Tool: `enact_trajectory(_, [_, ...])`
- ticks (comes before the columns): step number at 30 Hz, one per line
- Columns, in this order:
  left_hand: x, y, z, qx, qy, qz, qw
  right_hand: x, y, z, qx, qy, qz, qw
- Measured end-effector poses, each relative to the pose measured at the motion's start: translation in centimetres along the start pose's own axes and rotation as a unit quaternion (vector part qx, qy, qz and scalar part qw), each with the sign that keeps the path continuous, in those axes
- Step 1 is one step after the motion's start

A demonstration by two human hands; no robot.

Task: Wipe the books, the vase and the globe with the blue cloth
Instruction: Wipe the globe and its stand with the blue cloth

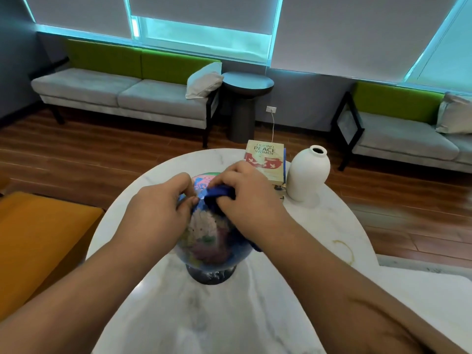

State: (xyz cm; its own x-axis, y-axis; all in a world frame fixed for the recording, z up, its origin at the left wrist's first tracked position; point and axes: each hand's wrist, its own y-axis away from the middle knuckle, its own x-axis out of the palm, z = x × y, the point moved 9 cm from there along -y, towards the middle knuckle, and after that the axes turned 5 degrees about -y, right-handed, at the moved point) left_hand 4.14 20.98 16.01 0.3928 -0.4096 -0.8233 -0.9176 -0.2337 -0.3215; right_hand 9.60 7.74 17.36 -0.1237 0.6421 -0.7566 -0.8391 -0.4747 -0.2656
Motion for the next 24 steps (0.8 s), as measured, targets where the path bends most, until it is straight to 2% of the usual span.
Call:
enact_trajectory(4, [-0.1,-0.2,0.7,-0.025,0.025,-0.005,0.999,-1.0,0.3,-5.8,0.089,-0.148,-0.052,0.984])
enact_trajectory(6, [-0.1,-0.1,0.9,-0.032,0.025,-0.005,0.999,0.0,2.3,-9.5,0.171,-0.300,-0.068,0.936])
enact_trajectory(8, [0.0,-0.1,1.0,-0.035,0.022,-0.004,0.999,1.5,4.6,-12.1,0.235,-0.377,-0.088,0.892])
enact_trajectory(10, [0.0,-0.1,0.7,-0.034,0.014,-0.001,0.999,0.9,5.8,-11.8,0.201,-0.334,-0.139,0.910])
enact_trajectory(12, [-0.1,-0.1,0.5,-0.029,0.008,-0.004,1.000,-0.2,5.4,-8.7,0.106,-0.274,-0.161,0.942])
enact_trajectory(14, [-0.1,0.0,0.6,-0.029,0.008,-0.005,1.000,0.0,4.6,-5.3,0.014,-0.229,-0.120,0.966])
enact_trajectory(16, [0.0,0.1,0.6,-0.033,0.008,0.000,0.999,0.3,4.3,-4.2,-0.014,-0.202,-0.100,0.974])
enact_trajectory(18, [-0.2,0.2,0.5,-0.030,0.004,-0.004,1.000,-0.1,4.7,-6.3,0.023,-0.248,-0.137,0.959])
enact_trajectory(20, [-0.4,0.3,0.3,-0.023,-0.014,-0.012,1.000,0.4,5.7,-9.8,0.104,-0.288,-0.160,0.939])
enact_trajectory(22, [-0.5,0.4,0.2,-0.010,-0.032,-0.014,0.999,2.1,7.2,-12.5,0.177,-0.307,-0.139,0.925])
enact_trajectory(24, [-0.3,0.3,0.2,0.008,-0.038,-0.010,0.999,3.6,8.8,-13.7,0.203,-0.308,-0.119,0.922])
